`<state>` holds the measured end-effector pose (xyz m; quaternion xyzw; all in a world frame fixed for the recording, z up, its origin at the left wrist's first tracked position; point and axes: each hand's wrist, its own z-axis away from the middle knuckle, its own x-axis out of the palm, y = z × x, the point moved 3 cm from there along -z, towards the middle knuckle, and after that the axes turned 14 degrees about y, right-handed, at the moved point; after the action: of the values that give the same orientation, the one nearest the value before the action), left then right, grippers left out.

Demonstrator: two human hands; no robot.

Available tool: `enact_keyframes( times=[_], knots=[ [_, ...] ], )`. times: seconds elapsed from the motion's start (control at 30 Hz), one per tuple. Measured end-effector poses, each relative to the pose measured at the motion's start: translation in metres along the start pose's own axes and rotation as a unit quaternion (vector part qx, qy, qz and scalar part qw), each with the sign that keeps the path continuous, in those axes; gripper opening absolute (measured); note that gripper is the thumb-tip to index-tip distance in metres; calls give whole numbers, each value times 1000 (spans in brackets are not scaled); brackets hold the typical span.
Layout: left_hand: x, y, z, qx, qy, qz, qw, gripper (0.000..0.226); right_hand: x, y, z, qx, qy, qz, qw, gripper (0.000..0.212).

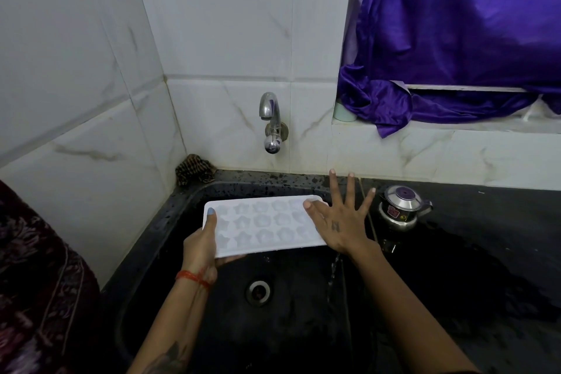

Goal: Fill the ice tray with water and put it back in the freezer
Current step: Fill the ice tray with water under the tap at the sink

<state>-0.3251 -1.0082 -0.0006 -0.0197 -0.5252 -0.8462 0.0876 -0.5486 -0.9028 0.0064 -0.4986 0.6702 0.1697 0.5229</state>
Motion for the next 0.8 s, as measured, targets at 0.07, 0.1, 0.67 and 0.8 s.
enact_keyframes(
  times=[0.07, 0.1, 0.67, 0.8],
  knots=[
    [0, 0, -1, -3, 0, 3, 1000, 36, 8, 2, -3, 78, -39, -105, 991, 90],
    [0, 1, -1, -2, 0, 3, 1000, 36, 10, 3, -4, 111, -52, -145, 982, 89],
    [-1, -1, -5, 5, 5, -9, 1000, 34, -2, -1, 0, 11, -15, 35, 999, 62],
    [0, -2, -6, -5, -6, 5, 1000, 35, 5, 0, -1, 90, -65, -103, 988, 69]
  ],
)
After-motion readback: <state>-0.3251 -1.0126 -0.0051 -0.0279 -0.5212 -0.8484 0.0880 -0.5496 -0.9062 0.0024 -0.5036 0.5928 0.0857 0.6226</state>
